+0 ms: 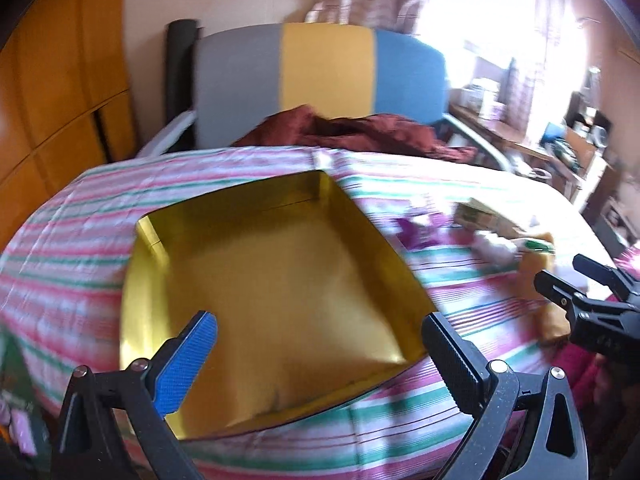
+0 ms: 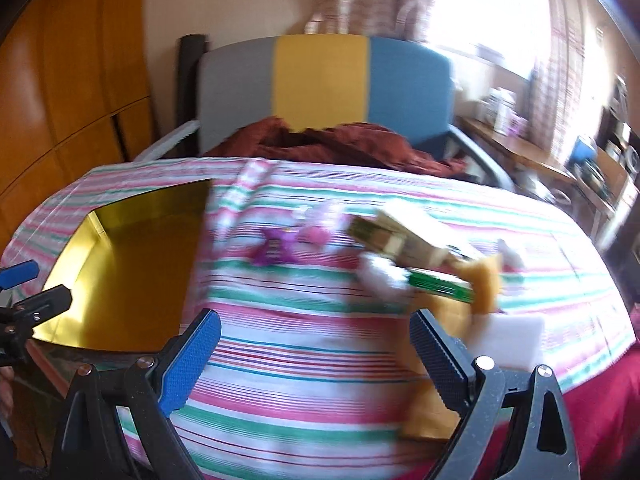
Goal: Organize objects
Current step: 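Move both tools from the gold tray toward the pile of items, then grasp the yellow sponge with the left tool while the right tool grasps the white eraser sponge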
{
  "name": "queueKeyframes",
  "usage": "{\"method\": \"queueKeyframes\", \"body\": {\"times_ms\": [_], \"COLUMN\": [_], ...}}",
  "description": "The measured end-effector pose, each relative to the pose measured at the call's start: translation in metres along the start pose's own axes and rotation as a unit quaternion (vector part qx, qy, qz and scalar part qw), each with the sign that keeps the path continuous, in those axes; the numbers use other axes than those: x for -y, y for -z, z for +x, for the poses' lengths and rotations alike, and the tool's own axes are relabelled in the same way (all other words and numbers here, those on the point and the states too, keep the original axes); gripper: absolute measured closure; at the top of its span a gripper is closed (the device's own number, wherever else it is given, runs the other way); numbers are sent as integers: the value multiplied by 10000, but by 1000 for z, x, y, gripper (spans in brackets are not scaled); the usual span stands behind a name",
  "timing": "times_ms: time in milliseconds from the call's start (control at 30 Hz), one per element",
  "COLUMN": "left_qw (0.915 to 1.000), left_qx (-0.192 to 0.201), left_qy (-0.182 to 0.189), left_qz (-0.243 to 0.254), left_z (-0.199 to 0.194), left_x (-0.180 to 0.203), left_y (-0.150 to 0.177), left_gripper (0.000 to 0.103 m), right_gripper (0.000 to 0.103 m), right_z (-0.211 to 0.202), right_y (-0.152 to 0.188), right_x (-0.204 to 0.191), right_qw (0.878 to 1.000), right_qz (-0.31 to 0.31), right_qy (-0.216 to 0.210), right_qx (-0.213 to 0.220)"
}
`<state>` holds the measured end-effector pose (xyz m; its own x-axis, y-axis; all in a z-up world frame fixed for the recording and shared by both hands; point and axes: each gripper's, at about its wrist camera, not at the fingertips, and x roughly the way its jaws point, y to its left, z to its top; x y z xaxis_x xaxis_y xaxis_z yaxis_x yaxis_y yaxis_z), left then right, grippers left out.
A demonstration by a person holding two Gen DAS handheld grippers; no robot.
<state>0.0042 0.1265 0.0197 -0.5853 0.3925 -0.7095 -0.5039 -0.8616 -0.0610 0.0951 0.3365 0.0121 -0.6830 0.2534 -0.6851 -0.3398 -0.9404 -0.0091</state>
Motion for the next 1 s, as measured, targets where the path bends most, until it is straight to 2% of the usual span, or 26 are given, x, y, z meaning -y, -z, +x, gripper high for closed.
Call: {"method": "queueKeyframes", "body": {"times_ms": [133, 300, 467, 633, 1000], "left_qw": [9991, 9938, 9803, 9574, 9389], "left_qx": [-141, -483, -692, -1118, -1647], "left_qy": [309, 933, 1675, 2509, 2897], "left_qz": [236, 351, 780, 893, 855], "left_z": [10, 29, 47, 78, 140], "left_x": [29, 65, 116, 162, 218], "left_y": [-16, -30, -38, -40, -37], "left_gripper": [0, 0, 0, 0, 10], "right_gripper": [6, 6, 6, 6, 6], "right_z": [-11, -31, -40, -42, -35], "right_y": [0, -2, -1, 6, 21], "right_x": [49, 105, 147, 168, 192], "right_qw": [9984, 9921, 9841, 9796, 9767], "right_qz": [360, 879, 1342, 1558, 1719], "right_qy": [430, 887, 1155, 1267, 1278], "right_qx": [-16, 111, 164, 121, -116]}}
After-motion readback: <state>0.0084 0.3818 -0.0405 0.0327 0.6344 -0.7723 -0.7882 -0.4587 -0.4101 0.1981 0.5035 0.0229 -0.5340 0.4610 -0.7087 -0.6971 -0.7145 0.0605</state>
